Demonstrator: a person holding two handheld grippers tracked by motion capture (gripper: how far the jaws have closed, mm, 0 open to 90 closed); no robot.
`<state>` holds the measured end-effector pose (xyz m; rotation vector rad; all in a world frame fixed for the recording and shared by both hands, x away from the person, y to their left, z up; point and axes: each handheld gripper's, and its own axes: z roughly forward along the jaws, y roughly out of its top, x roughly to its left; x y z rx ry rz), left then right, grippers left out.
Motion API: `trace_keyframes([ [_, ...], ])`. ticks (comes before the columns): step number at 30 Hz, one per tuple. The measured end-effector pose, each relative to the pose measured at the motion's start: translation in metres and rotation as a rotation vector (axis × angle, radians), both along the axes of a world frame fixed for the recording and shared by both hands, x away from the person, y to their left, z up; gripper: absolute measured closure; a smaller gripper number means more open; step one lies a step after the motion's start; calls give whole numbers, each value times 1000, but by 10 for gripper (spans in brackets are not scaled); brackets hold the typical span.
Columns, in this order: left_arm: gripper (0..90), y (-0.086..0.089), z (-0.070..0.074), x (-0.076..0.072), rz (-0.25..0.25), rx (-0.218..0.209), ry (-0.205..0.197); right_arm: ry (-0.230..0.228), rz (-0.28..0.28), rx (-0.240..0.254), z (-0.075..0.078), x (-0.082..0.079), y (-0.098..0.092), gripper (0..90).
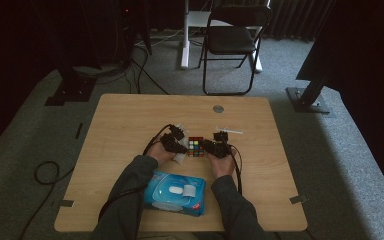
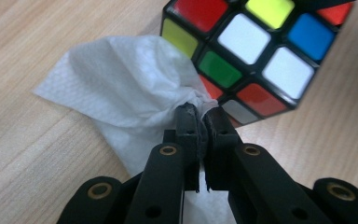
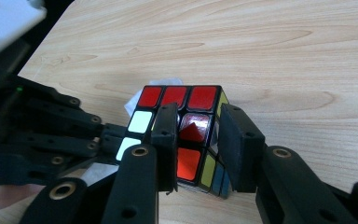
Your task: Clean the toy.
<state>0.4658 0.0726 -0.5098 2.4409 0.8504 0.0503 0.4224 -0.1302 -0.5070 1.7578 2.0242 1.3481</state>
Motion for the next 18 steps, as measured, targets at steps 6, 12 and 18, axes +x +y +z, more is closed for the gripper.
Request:
trace_keyframes([
  [6,866,12,20,-8,3,-88,-40,0,1,-1,0,0,0,688],
  [12,866,15,31,-16,-32,-115,-57,0,-1,-2,0,0,0,688],
  [18,866,13,27,-19,-66,-119,-38,0,-1,-2,0,0,0,688],
])
